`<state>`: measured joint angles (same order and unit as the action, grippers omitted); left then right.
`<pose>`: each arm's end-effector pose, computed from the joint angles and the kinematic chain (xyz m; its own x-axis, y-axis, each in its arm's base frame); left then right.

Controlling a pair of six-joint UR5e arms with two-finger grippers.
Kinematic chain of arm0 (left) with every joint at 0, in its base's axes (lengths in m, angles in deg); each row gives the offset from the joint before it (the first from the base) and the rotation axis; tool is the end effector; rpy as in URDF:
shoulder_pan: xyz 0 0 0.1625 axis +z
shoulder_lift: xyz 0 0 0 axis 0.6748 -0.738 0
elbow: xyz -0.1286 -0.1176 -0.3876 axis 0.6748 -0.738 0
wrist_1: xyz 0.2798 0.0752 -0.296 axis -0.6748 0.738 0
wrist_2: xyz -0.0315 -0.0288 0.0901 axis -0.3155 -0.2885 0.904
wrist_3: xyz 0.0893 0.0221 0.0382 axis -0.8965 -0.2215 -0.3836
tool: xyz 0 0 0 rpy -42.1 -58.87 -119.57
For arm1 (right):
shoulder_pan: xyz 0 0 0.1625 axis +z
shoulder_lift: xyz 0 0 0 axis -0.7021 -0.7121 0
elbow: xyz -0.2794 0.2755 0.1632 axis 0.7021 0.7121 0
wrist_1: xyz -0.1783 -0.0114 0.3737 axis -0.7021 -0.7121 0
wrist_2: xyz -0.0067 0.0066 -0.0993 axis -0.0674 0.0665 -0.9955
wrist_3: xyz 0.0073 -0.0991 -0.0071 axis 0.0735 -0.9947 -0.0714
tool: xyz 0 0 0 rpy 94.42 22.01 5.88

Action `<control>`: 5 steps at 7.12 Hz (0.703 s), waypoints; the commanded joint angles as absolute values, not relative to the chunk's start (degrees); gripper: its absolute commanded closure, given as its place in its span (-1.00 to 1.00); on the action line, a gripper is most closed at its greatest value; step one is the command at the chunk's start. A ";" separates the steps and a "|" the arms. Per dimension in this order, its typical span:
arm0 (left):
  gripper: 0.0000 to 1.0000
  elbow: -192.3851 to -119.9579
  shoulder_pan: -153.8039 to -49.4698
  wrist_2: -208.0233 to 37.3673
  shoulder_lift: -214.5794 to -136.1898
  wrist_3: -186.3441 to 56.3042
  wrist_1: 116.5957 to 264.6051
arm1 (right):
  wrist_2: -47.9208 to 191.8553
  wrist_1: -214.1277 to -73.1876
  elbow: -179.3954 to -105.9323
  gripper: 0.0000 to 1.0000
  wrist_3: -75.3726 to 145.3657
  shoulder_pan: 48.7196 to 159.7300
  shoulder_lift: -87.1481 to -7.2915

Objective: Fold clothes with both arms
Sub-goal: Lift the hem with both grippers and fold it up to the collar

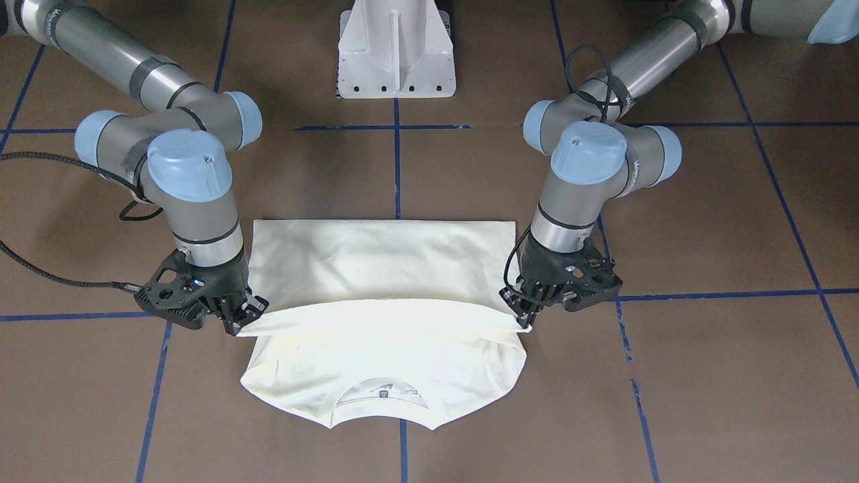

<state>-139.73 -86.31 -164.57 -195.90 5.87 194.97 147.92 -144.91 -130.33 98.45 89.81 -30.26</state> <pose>0.4738 -0.6146 0.2979 0.4528 -0.3313 -0.8278 0.5371 0.8424 -0.0433 -0.4401 -0.6106 0.3306 0.6435 0.4037 0.6503 -0.5267 0.8500 -0.0065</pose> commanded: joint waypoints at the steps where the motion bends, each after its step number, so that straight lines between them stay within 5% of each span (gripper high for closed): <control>1: 0.67 -132.64 -86.30 -163.03 -197.54 6.21 201.56 | 147.74 -136.50 -122.22 1.00 97.42 90.21 -28.48; 3: 0.58 -131.91 -86.65 -163.02 -197.28 6.12 206.22 | 147.82 -134.06 -119.82 1.00 97.60 90.21 -26.91; 4: 0.45 -132.52 -86.74 -163.28 -196.23 5.94 206.51 | 147.91 -133.97 -120.15 0.16 98.47 90.21 -26.02; 5: 0.40 -137.22 -87.43 -163.55 -193.00 6.03 206.60 | 148.52 -134.32 -124.94 -0.02 98.56 90.73 -28.10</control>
